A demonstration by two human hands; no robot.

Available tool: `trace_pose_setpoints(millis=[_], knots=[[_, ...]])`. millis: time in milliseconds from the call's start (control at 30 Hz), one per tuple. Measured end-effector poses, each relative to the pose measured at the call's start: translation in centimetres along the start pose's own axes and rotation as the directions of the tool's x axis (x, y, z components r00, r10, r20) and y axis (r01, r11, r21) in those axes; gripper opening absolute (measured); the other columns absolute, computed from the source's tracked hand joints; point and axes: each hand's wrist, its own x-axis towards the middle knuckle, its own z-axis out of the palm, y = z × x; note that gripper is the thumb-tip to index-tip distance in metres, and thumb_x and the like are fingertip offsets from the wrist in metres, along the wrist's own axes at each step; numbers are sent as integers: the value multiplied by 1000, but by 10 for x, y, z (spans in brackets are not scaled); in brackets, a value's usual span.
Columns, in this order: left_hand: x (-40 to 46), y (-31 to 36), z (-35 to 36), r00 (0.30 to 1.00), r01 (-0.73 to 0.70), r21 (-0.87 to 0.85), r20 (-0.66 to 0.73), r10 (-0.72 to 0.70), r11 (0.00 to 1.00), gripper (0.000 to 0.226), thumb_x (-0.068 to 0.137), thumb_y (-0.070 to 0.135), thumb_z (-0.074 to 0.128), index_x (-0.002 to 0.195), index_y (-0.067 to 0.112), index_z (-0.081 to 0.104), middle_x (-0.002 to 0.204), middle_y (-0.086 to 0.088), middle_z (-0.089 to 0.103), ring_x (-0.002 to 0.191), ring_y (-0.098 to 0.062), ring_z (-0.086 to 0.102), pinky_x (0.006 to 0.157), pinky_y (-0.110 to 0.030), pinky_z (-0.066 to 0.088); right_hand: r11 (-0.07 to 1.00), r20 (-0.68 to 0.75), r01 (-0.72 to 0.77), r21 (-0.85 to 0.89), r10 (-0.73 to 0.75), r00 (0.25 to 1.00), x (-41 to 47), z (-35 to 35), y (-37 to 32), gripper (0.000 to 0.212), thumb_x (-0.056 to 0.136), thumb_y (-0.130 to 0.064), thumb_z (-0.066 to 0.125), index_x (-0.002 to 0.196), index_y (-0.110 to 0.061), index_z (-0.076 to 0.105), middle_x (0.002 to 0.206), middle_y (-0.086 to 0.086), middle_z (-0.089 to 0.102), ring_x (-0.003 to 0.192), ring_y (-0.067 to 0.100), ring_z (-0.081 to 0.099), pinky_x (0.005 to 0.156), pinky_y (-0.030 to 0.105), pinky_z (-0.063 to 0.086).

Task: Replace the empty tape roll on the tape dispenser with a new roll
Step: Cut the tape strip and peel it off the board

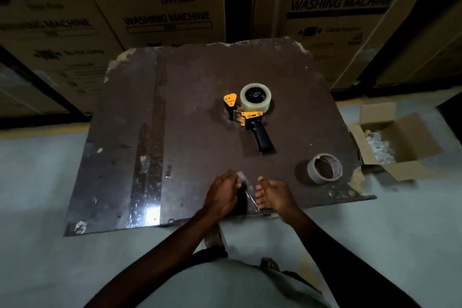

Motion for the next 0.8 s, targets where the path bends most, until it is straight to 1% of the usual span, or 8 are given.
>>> trace_pose_setpoints(millis=[100, 167, 267, 367, 500, 600, 667, 800], knots=[[-25, 23, 12, 998, 23, -72, 53, -19, 997, 14, 90, 11, 49, 84, 18, 59, 95, -8, 67, 87, -24, 59, 70, -22, 40, 996, 139, -85, -41, 90, 986, -9, 0, -7, 41, 100, -42, 51, 90, -4, 64, 77, 15, 66, 61, 24, 65, 52, 29, 56], [-46, 41, 23, 999, -35, -60, 29, 36, 998, 13, 86, 5, 50, 83, 11, 62, 93, -10, 68, 85, -24, 59, 71, -29, 42, 992, 200, -127, 5, 124, 972, -12, -5, -5, 38, 96, -42, 60, 99, -5, 68, 79, 14, 70, 61, 23, 68, 53, 31, 57], [-78, 61, 38, 991, -127, -105, -54, 122, 986, 16, 88, 5, 50, 87, 13, 63, 91, -5, 68, 85, -15, 56, 73, -27, 41, 989, 254, -150, 1, 145, 956, -18, -16, 5, 18, 95, -15, 62, 81, -3, 64, 54, 9, 66, 38, 16, 59, 37, 22, 48], [-99, 68, 45, 991, -136, -172, -42, 131, 976, 11, 91, 16, 54, 91, 14, 65, 93, -3, 69, 85, -16, 61, 74, -29, 46, 995, 251, -95, -14, 96, 963, -29, -30, 26, 16, 92, 5, 56, 79, -1, 63, 53, 10, 63, 41, 16, 60, 40, 24, 50], [-112, 68, 42, 997, 29, -360, -52, -51, 933, 14, 92, 25, 60, 87, 16, 69, 85, 1, 72, 77, -10, 65, 71, -25, 49, 990, 241, -88, 108, 59, 969, -49, -46, 50, 14, 87, 10, 56, 84, 2, 68, 67, 19, 65, 48, 20, 60, 45, 26, 51], [-115, 67, 38, 977, 129, -449, -93, -190, 884, 13, 95, 16, 61, 86, 11, 68, 80, -3, 69, 70, 1, 59, 65, -13, 43, 990, 216, -92, 104, 68, 974, -65, -56, 60, 15, 90, 9, 55, 83, 1, 66, 48, 7, 58, 38, 13, 51, 39, 21, 41], [-118, 64, 42, 973, 172, -455, -59, -222, 874, 12, 95, 15, 61, 93, 7, 69, 88, -6, 71, 76, 0, 61, 68, -13, 44, 992, 211, -93, 85, 73, 975, -80, -68, 69, 13, 90, 5, 57, 87, 0, 69, 50, 4, 59, 40, 12, 51, 42, 22, 40], [-120, 65, 58, 969, 227, -526, 33, -247, 819, 24, 95, 16, 62, 119, 12, 64, 117, -8, 66, 100, -18, 64, 80, -15, 48, 998, 226, -44, 40, 34, 973, -111, -91, 80, 12, 89, 1, 63, 94, 0, 73, 68, 13, 62, 50, 17, 52, 51, 27, 44]])
